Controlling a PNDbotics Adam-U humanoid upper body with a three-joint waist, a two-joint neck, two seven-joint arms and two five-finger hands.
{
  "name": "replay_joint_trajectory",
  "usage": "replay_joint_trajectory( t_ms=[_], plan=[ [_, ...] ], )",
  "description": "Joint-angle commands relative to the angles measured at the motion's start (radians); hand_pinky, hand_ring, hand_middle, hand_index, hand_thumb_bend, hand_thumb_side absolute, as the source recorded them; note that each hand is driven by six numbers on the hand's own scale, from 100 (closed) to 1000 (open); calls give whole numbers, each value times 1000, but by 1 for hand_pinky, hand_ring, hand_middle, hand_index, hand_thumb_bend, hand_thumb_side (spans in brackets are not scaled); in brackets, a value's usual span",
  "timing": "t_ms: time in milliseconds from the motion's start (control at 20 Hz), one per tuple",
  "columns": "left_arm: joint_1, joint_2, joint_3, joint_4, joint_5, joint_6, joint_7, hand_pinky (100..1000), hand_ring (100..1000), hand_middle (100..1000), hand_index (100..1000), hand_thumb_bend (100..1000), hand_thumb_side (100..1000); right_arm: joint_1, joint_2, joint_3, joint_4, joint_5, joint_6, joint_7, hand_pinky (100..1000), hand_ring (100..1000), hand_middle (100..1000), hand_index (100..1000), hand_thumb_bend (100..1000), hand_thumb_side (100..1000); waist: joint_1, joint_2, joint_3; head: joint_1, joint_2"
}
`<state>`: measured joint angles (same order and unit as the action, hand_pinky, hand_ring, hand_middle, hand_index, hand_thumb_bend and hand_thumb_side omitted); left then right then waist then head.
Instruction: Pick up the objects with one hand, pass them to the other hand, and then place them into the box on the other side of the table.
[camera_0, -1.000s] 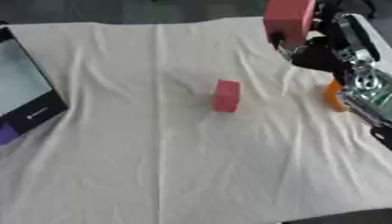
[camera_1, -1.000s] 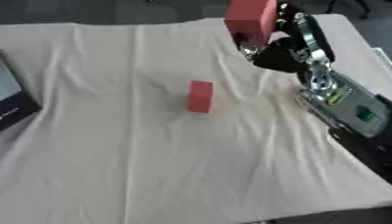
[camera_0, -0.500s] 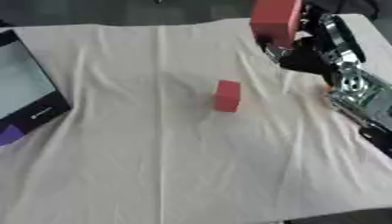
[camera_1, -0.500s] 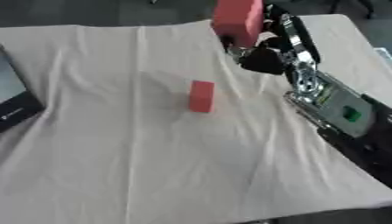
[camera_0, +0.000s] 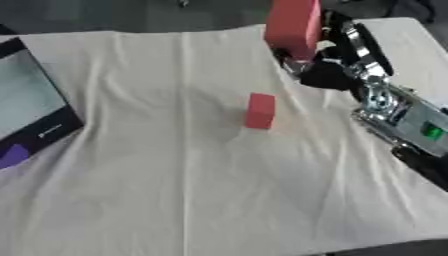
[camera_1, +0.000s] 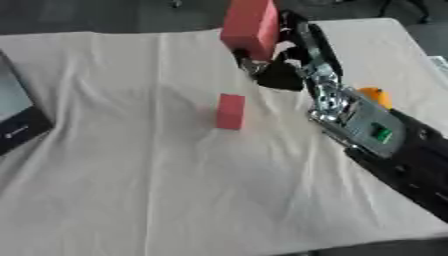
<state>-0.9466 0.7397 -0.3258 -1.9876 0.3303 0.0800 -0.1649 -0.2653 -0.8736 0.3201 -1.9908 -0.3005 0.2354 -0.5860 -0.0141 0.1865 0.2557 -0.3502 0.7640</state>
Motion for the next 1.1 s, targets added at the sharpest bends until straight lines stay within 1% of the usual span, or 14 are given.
replay_joint_trajectory(
  t_ms=[50, 100, 300, 350, 400, 500, 700, 1000, 1100],
  plan=[
    [-56, 43, -32, -12, -51, 26, -47, 989, 741, 740, 775, 100, 440, -21, -10, 13, -9, 26, -1, 17, 321, 626, 379, 433, 391, 100, 16, -40, 5, -8, 6],
    [-75, 46, -48, -12, -73, 36, -65, 985, 744, 744, 782, 100, 423, -26, -9, 19, -9, 30, -3, 21, 321, 626, 380, 433, 347, 100, 16, -41, 6, -10, 6],
    [-144, 38, -109, -12, -165, 62, -139, 965, 759, 758, 812, 100, 331, -43, -1, 48, -9, 41, -9, 39, 317, 625, 380, 433, 347, 100, 17, -43, 11, -13, 6],
    [-157, 30, -124, -12, -181, 64, -159, 965, 762, 758, 818, 166, 292, -47, 2, 55, -9, 44, -9, 39, 316, 624, 380, 433, 346, 100, 17, -43, 11, -14, 6],
    [-171, 25, -139, -12, -201, 68, -184, 965, 764, 758, 821, 141, 321, -50, 4, 60, -9, 47, -9, 38, 316, 624, 380, 433, 346, 100, 17, -43, 12, -14, 6],
    [-194, 11, -169, -12, -245, 77, -236, 960, 768, 756, 831, 197, 302, -55, 6, 69, -9, 50, -5, 32, 315, 625, 380, 433, 347, 100, 17, -43, 12, -15, 6],
    [-228, -22, -222, -12, -322, 105, -303, 948, 771, 760, 842, 260, 288, -72, 9, 84, -9, 49, 4, 23, 315, 625, 381, 434, 347, 100, 18, -43, 14, -19, 6],
    [-265, -79, -291, -12, -411, 160, -338, 940, 778, 769, 864, 323, 272, -102, 20, 105, -9, 65, 1, 37, 316, 625, 381, 434, 346, 100, 20, -39, 20, -18, 6],
    [-275, -97, -306, -12, -434, 168, -338, 932, 786, 776, 864, 370, 241, -109, 27, 115, -9, 70, -2, 44, 314, 624, 381, 434, 346, 100, 19, -38, 22, -16, 6]
  ],
)
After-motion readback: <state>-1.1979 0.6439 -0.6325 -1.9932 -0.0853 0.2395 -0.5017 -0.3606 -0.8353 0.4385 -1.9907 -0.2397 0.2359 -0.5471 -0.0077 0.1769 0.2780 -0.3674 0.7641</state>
